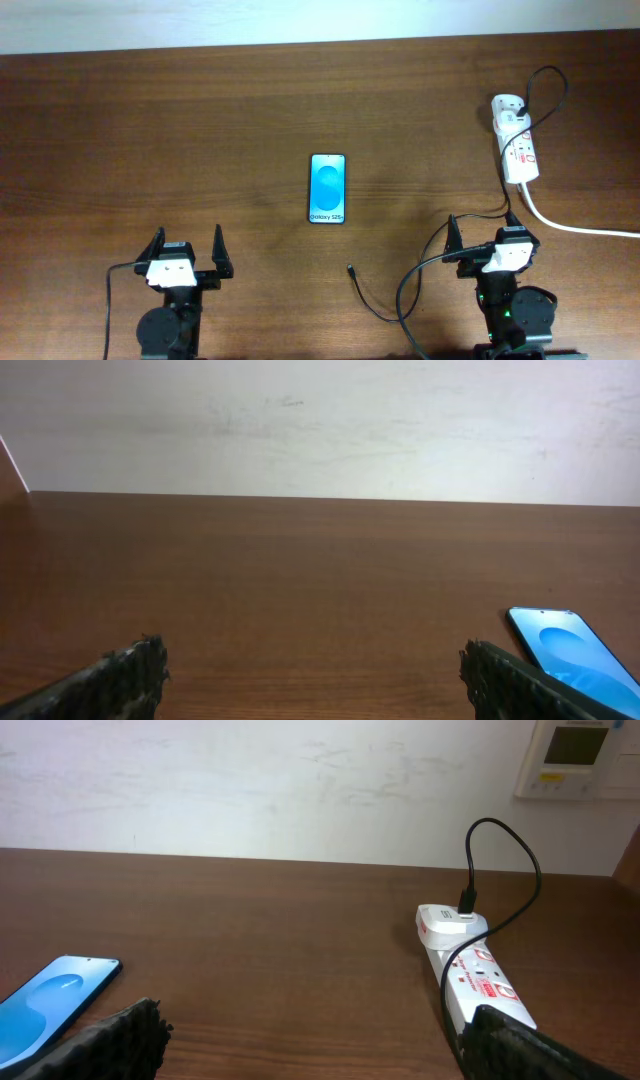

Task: Plug charger to phone and switch on socket
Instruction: 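Move the left gripper over the blue phone and lower toward it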

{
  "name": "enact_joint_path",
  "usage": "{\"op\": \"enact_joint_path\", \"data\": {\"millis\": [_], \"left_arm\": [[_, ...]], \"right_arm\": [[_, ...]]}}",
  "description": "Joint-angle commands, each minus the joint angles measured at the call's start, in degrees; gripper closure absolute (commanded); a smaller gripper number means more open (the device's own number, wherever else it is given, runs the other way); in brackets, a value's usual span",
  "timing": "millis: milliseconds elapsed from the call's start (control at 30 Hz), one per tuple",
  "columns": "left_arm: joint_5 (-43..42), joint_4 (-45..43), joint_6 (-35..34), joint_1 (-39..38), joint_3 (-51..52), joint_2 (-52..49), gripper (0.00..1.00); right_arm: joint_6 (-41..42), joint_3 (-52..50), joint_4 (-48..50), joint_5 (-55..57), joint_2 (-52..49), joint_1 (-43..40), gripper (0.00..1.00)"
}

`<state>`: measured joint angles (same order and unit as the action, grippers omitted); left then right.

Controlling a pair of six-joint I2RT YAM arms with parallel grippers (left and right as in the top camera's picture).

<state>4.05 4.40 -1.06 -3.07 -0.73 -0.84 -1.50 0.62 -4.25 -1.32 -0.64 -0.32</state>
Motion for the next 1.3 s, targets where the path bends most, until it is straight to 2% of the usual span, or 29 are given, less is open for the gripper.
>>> {"op": "enact_joint_path", "data": {"millis": [0, 1233, 1267], "left_arm": [[0.04, 0.04, 0.90, 0.20, 0.20, 0.17, 0.01], [0.02, -0.35, 0.87, 0.20, 0.20, 0.17, 0.01], [-2.82, -1.31, 0.59, 0.13, 0.20, 0.17, 0.01]], "right_arm": [[0.24, -0.31, -0.28, 0.72, 0.28, 0.31, 0.02], [0.24, -0.31, -0.28, 0.72, 0.28, 0.31, 0.02], [0.24, -0.31, -0.31, 0.74, 0.28, 0.31, 0.02]]}}
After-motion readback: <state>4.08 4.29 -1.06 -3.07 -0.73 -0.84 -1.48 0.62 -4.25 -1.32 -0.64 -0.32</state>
